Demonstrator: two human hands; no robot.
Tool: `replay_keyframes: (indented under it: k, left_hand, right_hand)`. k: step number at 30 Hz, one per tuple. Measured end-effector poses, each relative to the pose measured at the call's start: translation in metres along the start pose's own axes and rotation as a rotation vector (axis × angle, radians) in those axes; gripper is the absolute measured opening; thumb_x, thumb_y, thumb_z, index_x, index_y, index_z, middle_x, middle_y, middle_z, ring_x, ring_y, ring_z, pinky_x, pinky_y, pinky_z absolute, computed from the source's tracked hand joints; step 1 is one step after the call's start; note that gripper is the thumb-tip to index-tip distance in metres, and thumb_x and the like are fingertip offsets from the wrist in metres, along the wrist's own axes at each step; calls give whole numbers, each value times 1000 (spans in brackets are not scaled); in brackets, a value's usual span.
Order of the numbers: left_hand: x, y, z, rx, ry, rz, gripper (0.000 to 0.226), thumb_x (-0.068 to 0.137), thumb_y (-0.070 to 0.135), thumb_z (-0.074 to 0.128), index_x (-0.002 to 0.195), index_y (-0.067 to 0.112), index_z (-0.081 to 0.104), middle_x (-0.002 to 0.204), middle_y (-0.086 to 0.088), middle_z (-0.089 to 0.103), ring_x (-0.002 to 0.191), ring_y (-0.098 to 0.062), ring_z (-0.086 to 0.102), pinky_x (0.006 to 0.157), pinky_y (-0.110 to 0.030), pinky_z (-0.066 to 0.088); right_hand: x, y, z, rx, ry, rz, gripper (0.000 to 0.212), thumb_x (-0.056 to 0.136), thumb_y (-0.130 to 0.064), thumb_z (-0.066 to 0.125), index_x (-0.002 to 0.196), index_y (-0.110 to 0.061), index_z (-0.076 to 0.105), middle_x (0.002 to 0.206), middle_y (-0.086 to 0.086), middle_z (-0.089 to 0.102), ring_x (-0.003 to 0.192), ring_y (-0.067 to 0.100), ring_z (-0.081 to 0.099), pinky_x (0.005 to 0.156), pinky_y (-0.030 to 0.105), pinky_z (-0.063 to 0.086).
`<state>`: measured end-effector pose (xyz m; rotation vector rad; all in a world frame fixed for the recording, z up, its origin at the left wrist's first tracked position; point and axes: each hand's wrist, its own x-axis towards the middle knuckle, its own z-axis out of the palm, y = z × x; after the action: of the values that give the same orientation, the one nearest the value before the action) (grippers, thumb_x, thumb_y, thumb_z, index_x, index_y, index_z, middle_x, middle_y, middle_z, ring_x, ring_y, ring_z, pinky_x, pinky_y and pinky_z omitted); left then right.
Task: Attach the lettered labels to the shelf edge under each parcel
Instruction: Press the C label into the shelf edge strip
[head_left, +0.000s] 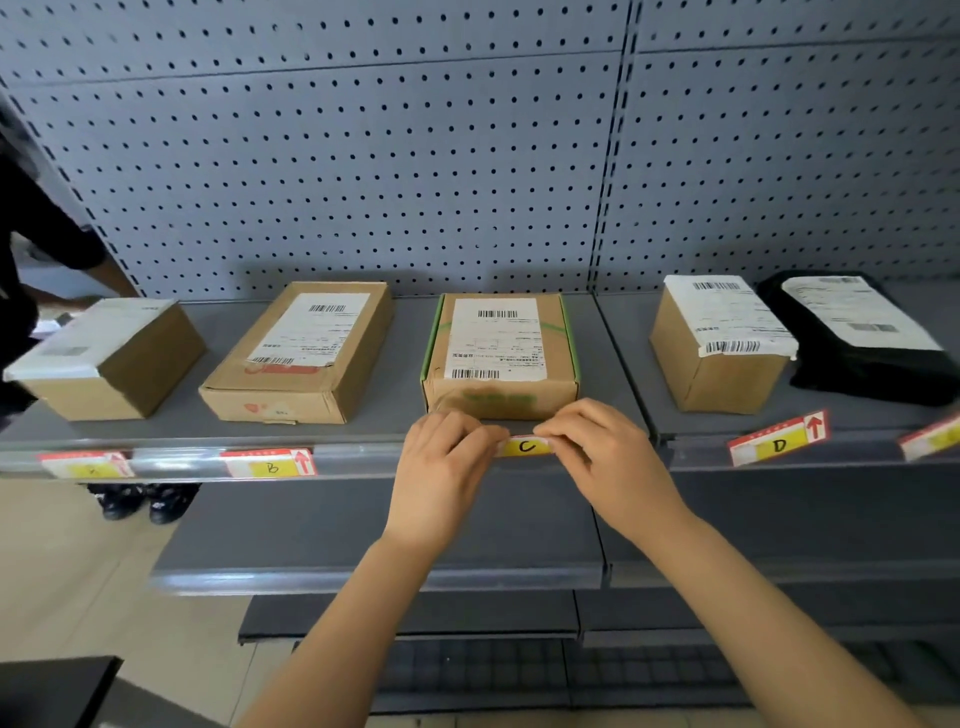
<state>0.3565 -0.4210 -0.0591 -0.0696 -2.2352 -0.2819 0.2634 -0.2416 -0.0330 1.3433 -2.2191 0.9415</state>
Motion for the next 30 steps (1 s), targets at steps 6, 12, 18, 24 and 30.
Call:
replay_keyframes:
  k: [6,12,18,24,30]
  left_hand:
    - [-10,-14,-12,58,-2,76,17,91,11,65,106,15,71,86,-1,62,83,-21,50,80,-24,29]
    - [-17,-14,-4,78,39,139,29,85,1,68,113,10,72,100,-7,66,100,-23,54,91,-35,41]
    - [-28,-18,-2,121,50,153,34,84,2,68,116,12,71,102,-4,65,107,-24,54,103,-42,39]
    - [-34,-22,2,95,37,124,38,81,3,65,117,12,71,101,-5,66,111,-26,52,105,-45,38]
    - [-32,-20,2,89,-7,127,37,80,10,62,116,12,70,101,-5,65,110,-28,52,104,-49,39]
  right_hand:
    - [-4,-12,13,-117,136,-91,14,91,-20,59,92,-13,72,83,-2,61,82,16,52,81,28,40]
    - [-6,-15,20,-238,136,-89,11,88,-17,61,90,-14,71,84,-1,61,84,19,50,81,30,37]
    - [-7,-17,23,-333,111,-117,6,82,-10,69,87,-13,70,83,0,63,82,24,56,81,33,37]
    - [-8,-20,23,-365,66,-117,13,81,-5,71,92,-11,71,88,1,64,87,21,49,84,32,35]
    - [-18,-27,22,-403,77,-22,17,84,-9,62,97,-14,72,89,0,64,89,21,51,83,34,36]
